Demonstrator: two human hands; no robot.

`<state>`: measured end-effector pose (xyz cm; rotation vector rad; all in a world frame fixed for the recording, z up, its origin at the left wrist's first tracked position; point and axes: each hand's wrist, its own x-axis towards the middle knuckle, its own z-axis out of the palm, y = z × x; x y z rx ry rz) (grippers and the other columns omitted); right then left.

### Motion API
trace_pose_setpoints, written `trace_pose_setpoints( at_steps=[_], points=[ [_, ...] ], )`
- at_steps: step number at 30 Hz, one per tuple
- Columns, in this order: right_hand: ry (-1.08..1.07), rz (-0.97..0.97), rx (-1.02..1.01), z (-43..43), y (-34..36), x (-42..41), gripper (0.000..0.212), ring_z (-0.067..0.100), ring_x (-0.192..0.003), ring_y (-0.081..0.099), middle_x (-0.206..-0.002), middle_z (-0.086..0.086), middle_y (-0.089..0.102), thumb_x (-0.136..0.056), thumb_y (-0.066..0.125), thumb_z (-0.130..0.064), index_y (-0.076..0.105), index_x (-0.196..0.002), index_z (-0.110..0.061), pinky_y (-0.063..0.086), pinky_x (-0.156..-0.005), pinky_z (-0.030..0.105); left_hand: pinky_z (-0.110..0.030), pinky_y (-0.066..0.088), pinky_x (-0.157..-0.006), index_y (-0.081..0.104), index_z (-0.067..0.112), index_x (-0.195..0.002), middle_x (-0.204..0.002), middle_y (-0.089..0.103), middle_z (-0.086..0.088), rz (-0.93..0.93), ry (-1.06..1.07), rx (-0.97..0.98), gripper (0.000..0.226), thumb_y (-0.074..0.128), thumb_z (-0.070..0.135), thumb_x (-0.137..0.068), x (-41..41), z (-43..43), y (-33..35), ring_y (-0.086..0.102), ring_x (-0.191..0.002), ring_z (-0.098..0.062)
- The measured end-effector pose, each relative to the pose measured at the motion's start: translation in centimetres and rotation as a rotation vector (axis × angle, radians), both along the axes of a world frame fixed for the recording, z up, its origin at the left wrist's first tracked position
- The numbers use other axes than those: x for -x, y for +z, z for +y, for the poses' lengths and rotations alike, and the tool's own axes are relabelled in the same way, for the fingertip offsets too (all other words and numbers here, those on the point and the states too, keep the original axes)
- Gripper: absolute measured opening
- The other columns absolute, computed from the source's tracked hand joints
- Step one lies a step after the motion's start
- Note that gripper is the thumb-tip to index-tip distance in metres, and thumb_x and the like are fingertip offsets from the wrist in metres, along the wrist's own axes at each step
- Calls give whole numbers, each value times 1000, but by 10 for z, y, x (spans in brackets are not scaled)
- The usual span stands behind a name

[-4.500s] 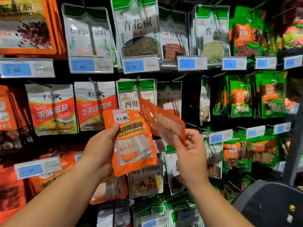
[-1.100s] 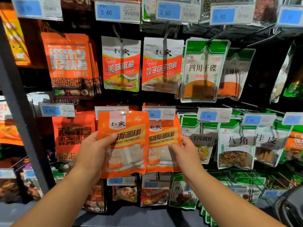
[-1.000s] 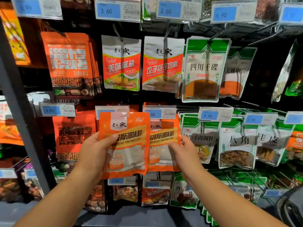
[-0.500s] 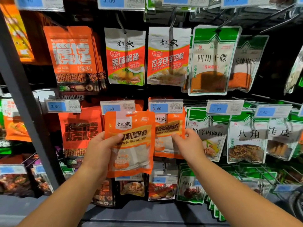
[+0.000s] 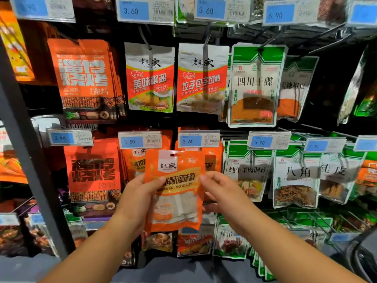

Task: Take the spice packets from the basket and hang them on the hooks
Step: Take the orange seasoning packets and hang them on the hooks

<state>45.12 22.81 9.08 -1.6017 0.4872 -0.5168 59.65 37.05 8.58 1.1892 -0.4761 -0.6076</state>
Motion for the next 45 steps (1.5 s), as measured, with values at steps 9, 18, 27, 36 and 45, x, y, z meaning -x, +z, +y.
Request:
trace_pose_setpoints(
  at_steps=[9, 18, 27, 36, 45],
  points=[
    [-141, -111, -13, -18, -11, 2, 13, 17, -99, 76, -106, 0, 79, -103, 60, -15, 70, -111, -14, 61, -87, 38, -27, 61, -66, 73, 10, -112, -100, 80, -6, -174, -60, -100, 17, 64, 17, -99, 11, -36, -6, 78, -90, -21],
    [-234, -118, 72, -42, -10, -5, 10, 15, -100, 75, -106, -2, 79, -102, 62, -16, 71, -105, -15, 60, -92, 46, -38, 59, -82, 74, 9, -102, -98, 80, -4, -258, 16, -100, 12, 67, 18, -98, 1, -57, -5, 78, -93, -21],
    [-297, -34, 95, -59, -14, -20, 18, 18, -89, 76, -92, -2, 80, -102, 61, -25, 71, -90, -16, 59, -90, 51, -41, 62, -73, 76, 12, -92, -86, 80, -4, -386, 115, -222, 24, 61, 28, -102, -14, -66, -10, 77, -79, -23],
    [-376, -85, 143, -56, -21, -29, 29, 27, -84, 74, -86, 5, 77, -104, 56, -33, 67, -89, -11, 58, -85, 57, -34, 59, -54, 73, 6, -91, -84, 79, -4, -438, 124, -168, 22, 63, 23, -100, -18, -63, -7, 76, -73, -22],
    [-408, -133, 222, -49, -17, -27, 38, 37, -86, 69, -87, 16, 73, -105, 53, -37, 66, -90, -5, 54, -84, 58, -30, 59, -73, 76, 9, -91, -92, 80, -2, -421, 102, -89, 22, 61, 22, -101, -22, -57, -6, 77, -85, -18]
  ],
)
